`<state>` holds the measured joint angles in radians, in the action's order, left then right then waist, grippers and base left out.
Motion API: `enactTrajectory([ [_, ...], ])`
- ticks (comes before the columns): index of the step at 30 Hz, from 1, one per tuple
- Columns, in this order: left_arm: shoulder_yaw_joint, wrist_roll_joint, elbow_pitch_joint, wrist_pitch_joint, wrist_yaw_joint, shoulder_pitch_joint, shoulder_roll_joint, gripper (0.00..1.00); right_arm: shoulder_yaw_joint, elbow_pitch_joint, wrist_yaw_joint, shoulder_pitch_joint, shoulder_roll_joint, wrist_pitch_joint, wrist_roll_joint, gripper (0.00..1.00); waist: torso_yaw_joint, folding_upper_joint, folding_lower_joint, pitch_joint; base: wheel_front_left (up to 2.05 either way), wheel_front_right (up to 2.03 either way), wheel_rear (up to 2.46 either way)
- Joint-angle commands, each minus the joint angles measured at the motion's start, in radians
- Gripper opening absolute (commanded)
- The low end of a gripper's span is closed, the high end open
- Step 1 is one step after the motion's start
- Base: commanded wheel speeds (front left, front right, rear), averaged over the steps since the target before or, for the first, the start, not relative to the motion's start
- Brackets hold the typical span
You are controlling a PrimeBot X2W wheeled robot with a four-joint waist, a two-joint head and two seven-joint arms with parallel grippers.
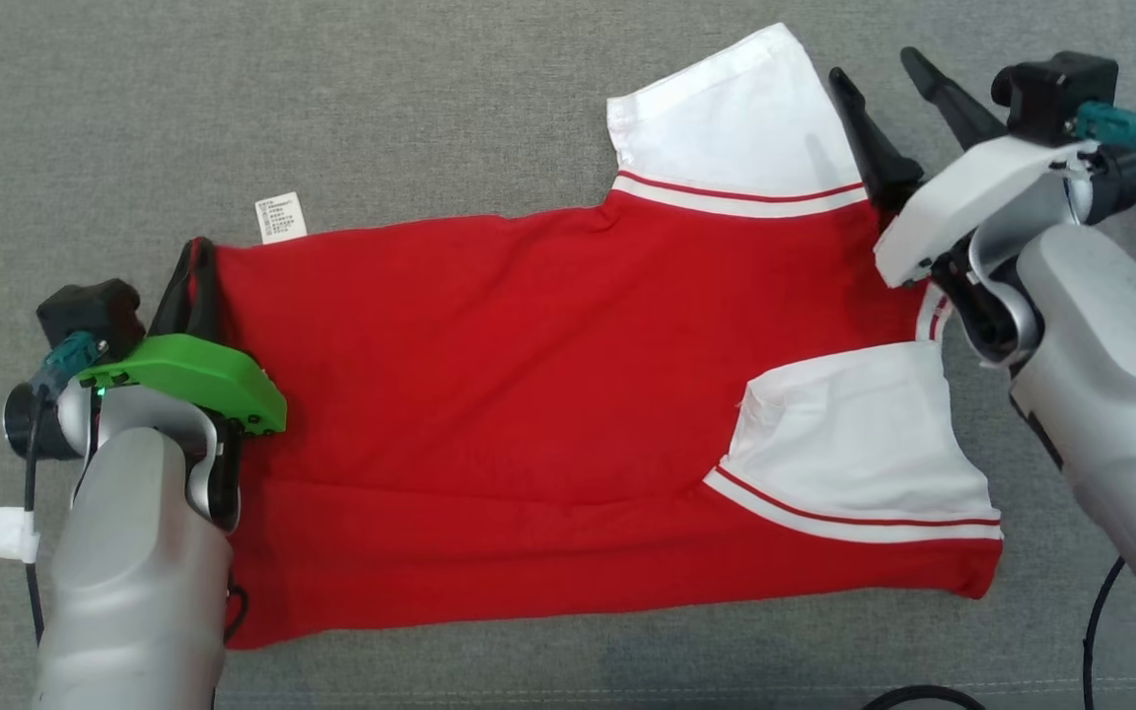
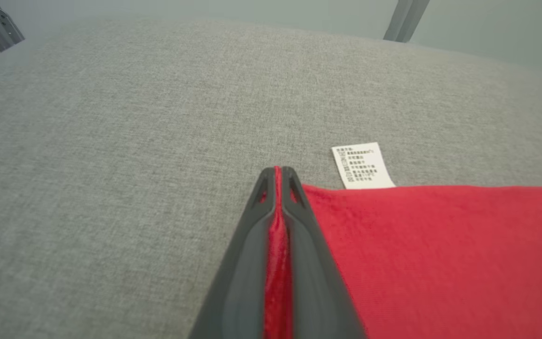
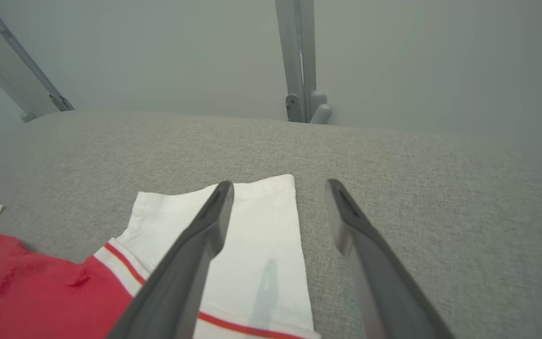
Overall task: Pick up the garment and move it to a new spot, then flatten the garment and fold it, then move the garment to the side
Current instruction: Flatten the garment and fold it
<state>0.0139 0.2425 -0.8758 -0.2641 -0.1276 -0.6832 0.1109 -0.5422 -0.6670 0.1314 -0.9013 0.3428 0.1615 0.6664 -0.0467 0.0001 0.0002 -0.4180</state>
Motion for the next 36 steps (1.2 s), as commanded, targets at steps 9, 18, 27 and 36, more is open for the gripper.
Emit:
enactTrajectory([
  [9, -0.102, 0.035, 0.073, 0.001, -0.004, -0.070, -0.033, 0.00, -0.042, -0.218, -0.002, -0.194, -0.003, -0.163, 0.044, 1.00, -0.110, -0.0001, -0.0002, -0.084, 0.00, 0.00, 0.00],
  [18, -0.139, 0.058, 0.097, 0.001, -0.004, -0.071, -0.045, 0.00, -0.085, -0.341, -0.001, -0.259, -0.016, -0.169, 0.044, 0.00, -0.130, -0.0001, -0.0002, -0.105, 0.00, 0.00, 0.00],
  [27, -0.110, 0.062, 0.126, 0.000, -0.003, -0.024, -0.009, 0.00, -0.116, -0.323, -0.001, -0.244, -0.007, 0.040, 0.079, 0.00, -0.079, -0.0001, -0.0002, -0.026, 0.00, 0.00, 0.00],
  [36, -0.110, 0.110, 0.175, 0.001, -0.003, 0.073, 0.024, 0.00, -0.200, -0.186, -0.001, -0.132, 0.019, 0.100, 0.143, 0.00, -0.032, -0.0001, -0.0002, 0.106, 0.00, 0.00, 0.00],
])
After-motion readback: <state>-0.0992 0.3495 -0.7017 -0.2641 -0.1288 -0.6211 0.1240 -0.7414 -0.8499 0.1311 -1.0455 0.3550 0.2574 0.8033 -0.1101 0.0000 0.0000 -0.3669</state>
